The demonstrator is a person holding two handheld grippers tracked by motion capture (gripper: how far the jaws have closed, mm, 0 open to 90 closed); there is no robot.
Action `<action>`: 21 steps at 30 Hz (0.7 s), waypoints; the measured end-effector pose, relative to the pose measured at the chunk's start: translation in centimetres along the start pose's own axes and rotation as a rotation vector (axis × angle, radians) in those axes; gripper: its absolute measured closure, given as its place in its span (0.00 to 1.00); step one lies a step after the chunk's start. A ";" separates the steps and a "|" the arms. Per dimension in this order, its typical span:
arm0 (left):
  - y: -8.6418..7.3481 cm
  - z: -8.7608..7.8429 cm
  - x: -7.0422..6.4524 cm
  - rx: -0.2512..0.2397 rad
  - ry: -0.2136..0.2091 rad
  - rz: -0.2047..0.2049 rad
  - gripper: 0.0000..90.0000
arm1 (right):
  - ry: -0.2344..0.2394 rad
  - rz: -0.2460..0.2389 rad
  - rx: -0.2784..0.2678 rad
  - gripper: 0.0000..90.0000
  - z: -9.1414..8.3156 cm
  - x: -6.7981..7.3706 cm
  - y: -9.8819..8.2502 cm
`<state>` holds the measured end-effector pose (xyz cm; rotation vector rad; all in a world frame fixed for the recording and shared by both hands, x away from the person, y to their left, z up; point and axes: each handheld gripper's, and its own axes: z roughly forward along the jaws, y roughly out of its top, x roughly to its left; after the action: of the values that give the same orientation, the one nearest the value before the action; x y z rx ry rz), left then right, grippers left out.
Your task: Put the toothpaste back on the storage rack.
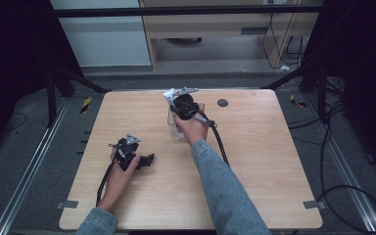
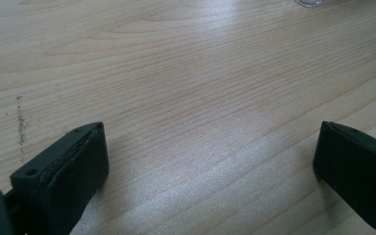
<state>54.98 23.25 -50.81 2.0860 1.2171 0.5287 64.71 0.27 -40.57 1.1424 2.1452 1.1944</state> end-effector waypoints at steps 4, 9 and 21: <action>0.0 0.0 0.0 0.000 0.000 0.000 0.00 | 0.001 0.013 0.010 0.87 0.2 -0.2 0.2; 0.0 0.0 0.0 0.000 0.000 0.000 0.00 | 0.004 0.019 0.015 0.86 0.2 -0.2 0.2; 0.0 0.0 0.0 0.000 0.000 0.001 0.00 | 0.005 0.022 0.018 0.85 -0.1 -0.3 0.2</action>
<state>54.99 23.25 -50.80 2.0868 1.2164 0.5283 64.94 0.03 -40.37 1.1744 2.1565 1.1907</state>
